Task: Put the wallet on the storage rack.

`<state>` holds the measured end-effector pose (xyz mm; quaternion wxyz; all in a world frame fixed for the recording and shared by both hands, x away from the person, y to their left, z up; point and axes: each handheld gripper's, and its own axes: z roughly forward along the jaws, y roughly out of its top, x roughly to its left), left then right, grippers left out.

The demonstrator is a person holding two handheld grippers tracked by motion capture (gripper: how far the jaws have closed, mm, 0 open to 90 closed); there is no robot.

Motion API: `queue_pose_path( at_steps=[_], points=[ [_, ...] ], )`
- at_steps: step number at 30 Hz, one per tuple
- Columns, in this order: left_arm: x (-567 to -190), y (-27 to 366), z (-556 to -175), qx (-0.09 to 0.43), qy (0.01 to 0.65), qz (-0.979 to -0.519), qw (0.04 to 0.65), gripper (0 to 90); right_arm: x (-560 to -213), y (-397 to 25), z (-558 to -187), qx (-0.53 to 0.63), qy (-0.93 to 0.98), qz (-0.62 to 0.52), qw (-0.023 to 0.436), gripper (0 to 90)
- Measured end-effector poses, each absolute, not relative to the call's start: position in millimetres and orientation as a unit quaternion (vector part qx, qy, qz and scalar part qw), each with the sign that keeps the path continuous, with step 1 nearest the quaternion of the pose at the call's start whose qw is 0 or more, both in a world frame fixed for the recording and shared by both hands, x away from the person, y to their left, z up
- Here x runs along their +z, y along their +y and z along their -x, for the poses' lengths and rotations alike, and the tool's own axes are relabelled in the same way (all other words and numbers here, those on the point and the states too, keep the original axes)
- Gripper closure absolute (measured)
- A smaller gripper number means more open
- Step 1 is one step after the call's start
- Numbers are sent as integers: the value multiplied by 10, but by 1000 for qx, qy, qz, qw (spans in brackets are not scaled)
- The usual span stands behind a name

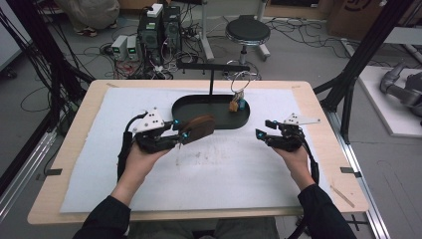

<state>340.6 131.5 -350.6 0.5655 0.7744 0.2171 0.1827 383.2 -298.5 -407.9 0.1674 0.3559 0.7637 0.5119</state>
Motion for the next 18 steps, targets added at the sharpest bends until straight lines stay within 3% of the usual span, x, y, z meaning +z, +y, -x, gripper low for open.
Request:
queue_pose_path(
  at_steps=[18],
  points=[
    [-3476, 1202, -3872, 205, 249, -756, 569, 672, -4092, -3005, -3855, 512, 761, -361, 169, 365]
  ],
)
